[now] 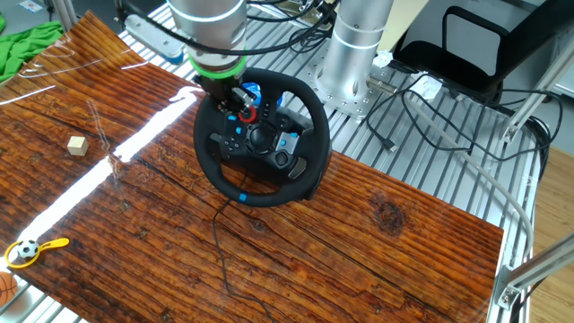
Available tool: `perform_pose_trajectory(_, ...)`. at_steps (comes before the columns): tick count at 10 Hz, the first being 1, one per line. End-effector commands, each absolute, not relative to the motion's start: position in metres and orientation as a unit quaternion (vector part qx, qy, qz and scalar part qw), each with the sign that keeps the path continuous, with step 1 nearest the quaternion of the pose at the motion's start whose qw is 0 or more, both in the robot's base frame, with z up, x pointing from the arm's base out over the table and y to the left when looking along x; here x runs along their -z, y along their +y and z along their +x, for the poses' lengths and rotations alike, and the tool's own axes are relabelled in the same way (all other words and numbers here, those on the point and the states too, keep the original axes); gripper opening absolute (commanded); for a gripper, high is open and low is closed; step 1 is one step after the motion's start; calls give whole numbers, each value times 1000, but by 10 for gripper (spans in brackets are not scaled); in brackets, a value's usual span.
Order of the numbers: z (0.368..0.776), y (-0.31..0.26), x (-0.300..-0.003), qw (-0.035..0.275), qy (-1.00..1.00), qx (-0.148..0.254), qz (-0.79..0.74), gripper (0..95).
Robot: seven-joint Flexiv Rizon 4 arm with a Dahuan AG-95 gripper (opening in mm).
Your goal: Rotate the steering wheel 90 degrees counterclockwise
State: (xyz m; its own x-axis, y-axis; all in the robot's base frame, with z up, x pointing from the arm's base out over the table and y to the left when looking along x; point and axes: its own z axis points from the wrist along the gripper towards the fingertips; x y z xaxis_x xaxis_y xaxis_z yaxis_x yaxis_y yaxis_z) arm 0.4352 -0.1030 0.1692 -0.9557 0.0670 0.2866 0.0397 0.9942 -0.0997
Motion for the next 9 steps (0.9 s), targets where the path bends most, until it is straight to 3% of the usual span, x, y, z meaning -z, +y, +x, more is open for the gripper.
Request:
perform_pose_trajectory(1,435,-103,-170,174,-984,-41,-25,0)
perform_pose_trajectory(6,435,-103,-170,225,-973,-40,-23,0)
perform_pose_trajectory(9,435,-103,-170,233,-971,-42,-22,0)
